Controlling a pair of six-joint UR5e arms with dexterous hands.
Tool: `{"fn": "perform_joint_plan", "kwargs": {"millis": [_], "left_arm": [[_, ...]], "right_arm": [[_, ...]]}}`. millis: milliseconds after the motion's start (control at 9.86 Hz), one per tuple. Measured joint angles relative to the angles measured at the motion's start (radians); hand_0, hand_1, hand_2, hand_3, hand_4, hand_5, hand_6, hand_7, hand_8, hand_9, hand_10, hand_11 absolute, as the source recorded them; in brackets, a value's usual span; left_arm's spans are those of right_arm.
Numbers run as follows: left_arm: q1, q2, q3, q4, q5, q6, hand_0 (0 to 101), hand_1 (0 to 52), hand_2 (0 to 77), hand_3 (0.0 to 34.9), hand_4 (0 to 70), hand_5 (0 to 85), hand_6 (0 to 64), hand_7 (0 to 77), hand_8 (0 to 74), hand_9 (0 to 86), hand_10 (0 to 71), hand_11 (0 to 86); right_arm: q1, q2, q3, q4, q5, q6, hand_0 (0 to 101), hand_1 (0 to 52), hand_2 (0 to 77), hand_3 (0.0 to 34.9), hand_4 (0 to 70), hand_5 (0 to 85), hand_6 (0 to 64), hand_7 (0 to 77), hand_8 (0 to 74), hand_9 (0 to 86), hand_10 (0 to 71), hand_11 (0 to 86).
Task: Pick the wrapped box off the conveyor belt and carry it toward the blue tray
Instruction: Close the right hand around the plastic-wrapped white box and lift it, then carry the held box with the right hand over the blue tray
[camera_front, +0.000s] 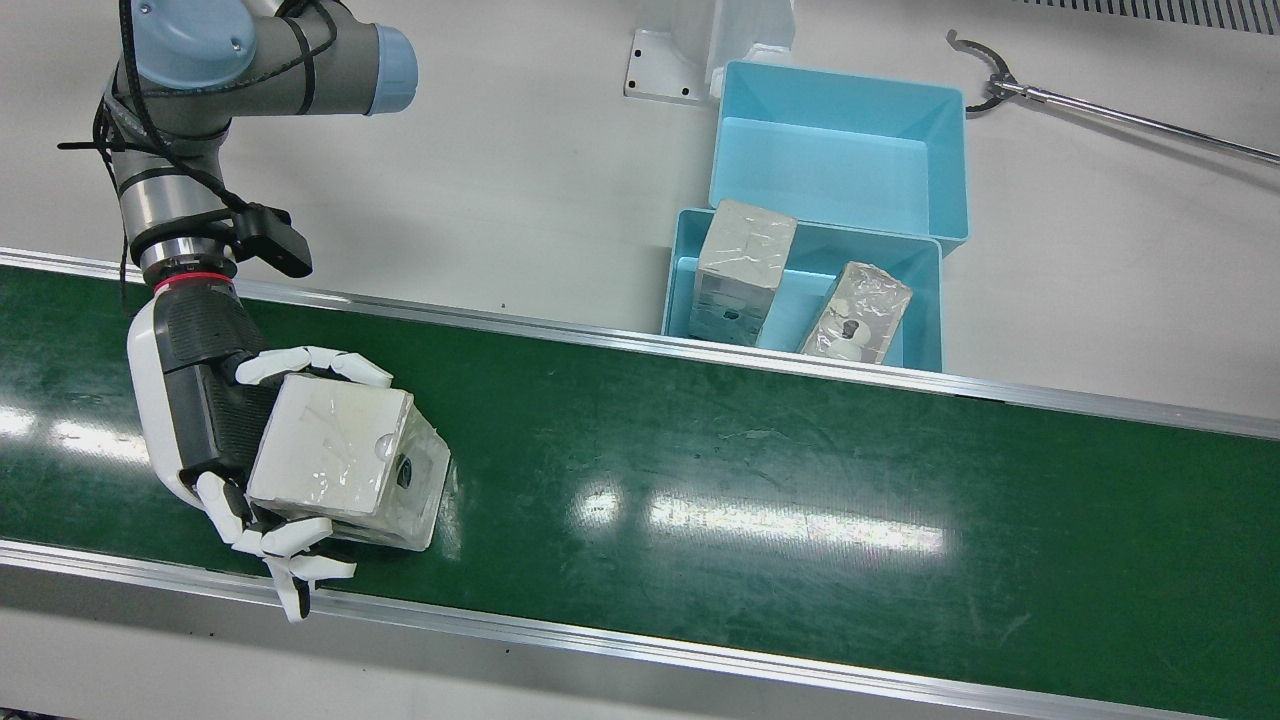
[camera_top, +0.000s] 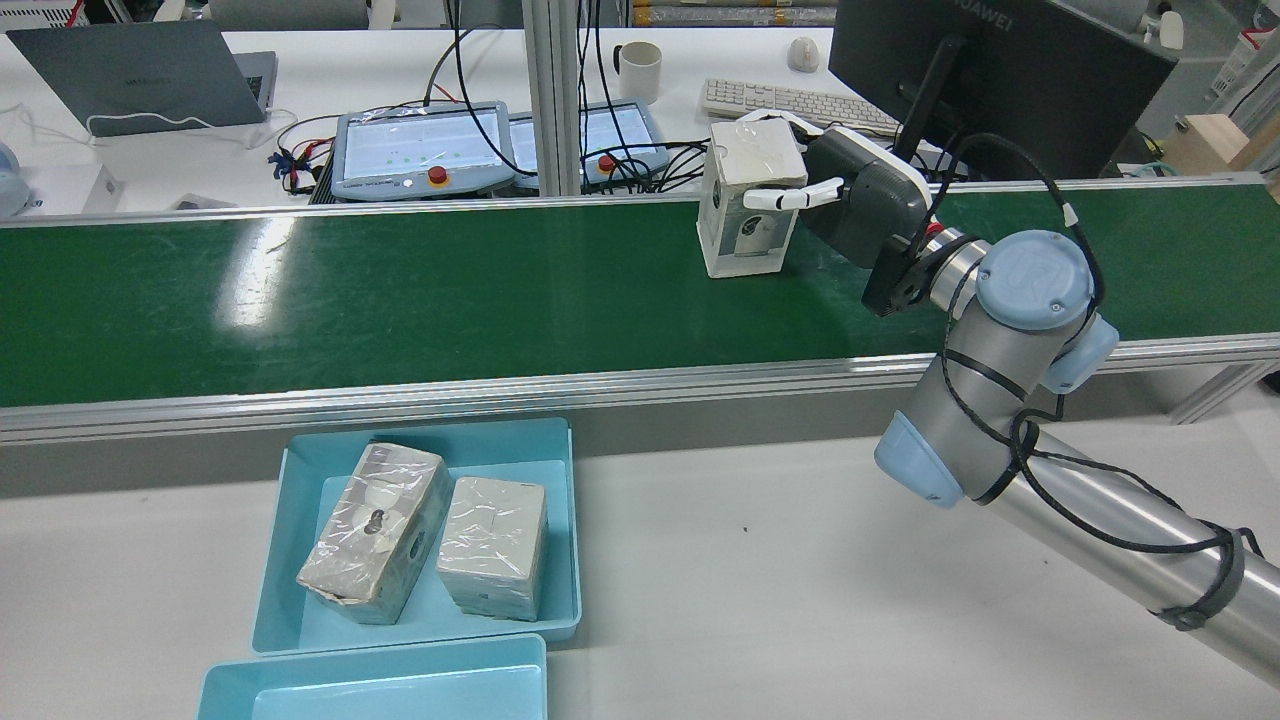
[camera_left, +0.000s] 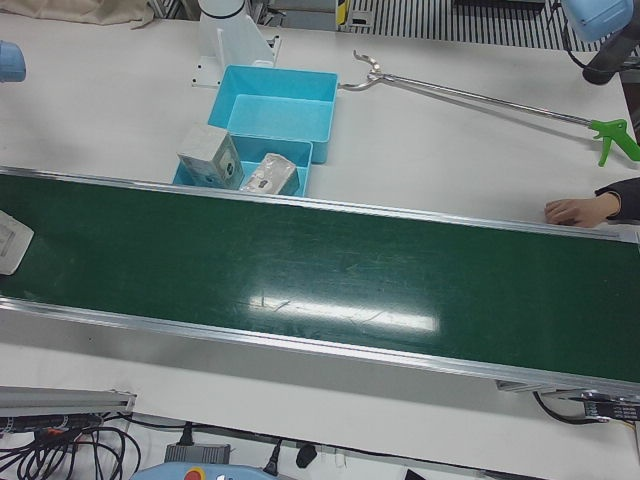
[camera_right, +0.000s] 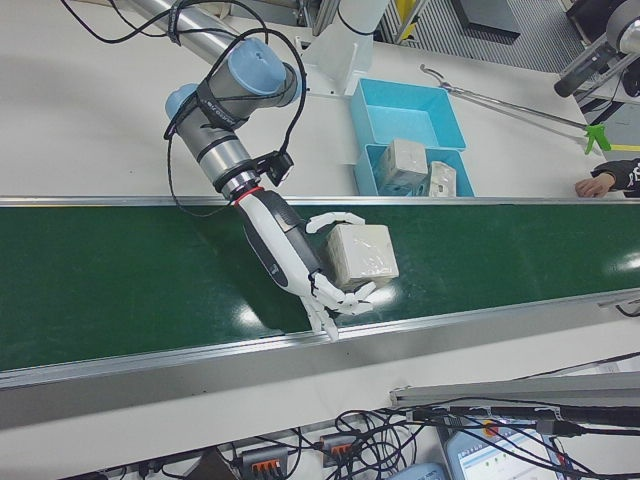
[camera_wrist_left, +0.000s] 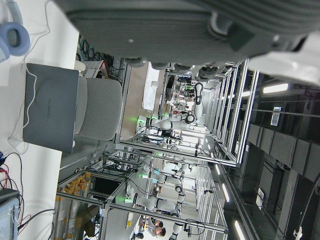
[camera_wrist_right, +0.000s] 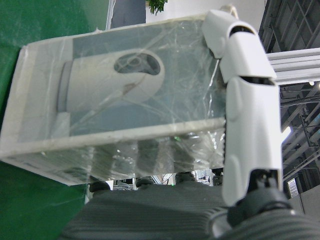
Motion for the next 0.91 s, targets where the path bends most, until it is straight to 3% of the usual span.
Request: {"fn": "perform_joint_plan", "kwargs": {"millis": [304, 406, 507, 609, 710, 812, 913], "left_arm": [[0.0, 0.0, 0.0, 0.0, 0.0, 0.0, 0, 0.0, 0.5, 0.0, 0.0, 1.1, 0.5, 0.0, 0.0, 0.0, 0.5, 0.0], [0.0, 0.0, 0.0, 0.0, 0.0, 0.0, 0, 0.0, 1.1, 0.0, 0.0, 1.1, 0.0, 0.0, 0.0, 0.0, 0.0, 0.0], [0.0, 0.0, 0.0, 0.0, 0.0, 0.0, 0, 0.0, 1.1, 0.0, 0.0, 1.1, 0.0, 0.0, 0.0, 0.0, 0.0, 0.0], [0.0, 0.0, 0.0, 0.0, 0.0, 0.0, 0, 0.0, 0.5, 0.0, 0.0, 1.1, 0.5, 0.0, 0.0, 0.0, 0.5, 0.0], [0.0, 0.0, 0.0, 0.0, 0.0, 0.0, 0, 0.0, 0.5, 0.0, 0.0, 1.1, 0.0, 0.0, 0.0, 0.0, 0.5, 0.0], [0.0, 0.0, 0.0, 0.0, 0.0, 0.0, 0, 0.0, 0.5, 0.0, 0.0, 1.1, 0.5, 0.5, 0.0, 0.0, 0.5, 0.0], [0.0, 0.0, 0.0, 0.0, 0.0, 0.0, 0, 0.0, 0.5, 0.0, 0.0, 1.1, 0.5, 0.5, 0.0, 0.0, 0.0, 0.0]], "right_arm": [[0.007, -0.001, 0.0, -0.003, 0.001, 0.004, 49, 18.5, 26.7, 22.2, 12.5, 42.0, 5.5, 28.4, 0.0, 7.1, 0.0, 0.5], [0.008, -0.001, 0.001, -0.005, 0.002, 0.005, 52, 18.5, 27.8, 20.0, 15.3, 44.2, 10.4, 34.9, 4.9, 12.5, 1.1, 0.5], [0.012, -0.001, 0.004, -0.011, 0.003, 0.004, 52, 18.5, 27.8, 20.0, 15.3, 44.2, 10.4, 34.9, 4.9, 12.5, 1.1, 0.5], [0.019, 0.0, 0.015, -0.028, 0.004, 0.004, 53, 14.2, 31.6, 14.7, 22.4, 51.8, 19.1, 43.1, 19.6, 28.9, 7.6, 14.2], [0.025, 0.0, 0.037, -0.054, 0.004, 0.002, 57, 13.1, 31.6, 8.8, 27.3, 60.0, 21.8, 46.4, 28.9, 37.6, 14.2, 22.9], [0.031, 0.001, 0.071, -0.079, 0.004, 0.001, 57, 13.1, 31.6, 8.8, 27.3, 60.0, 25.1, 50.2, 34.4, 41.5, 22.4, 31.6], [0.036, 0.007, 0.113, -0.096, 0.004, 0.0, 57, 13.1, 31.6, 8.8, 27.3, 60.0, 25.1, 50.2, 34.4, 41.5, 22.4, 31.6]]}}
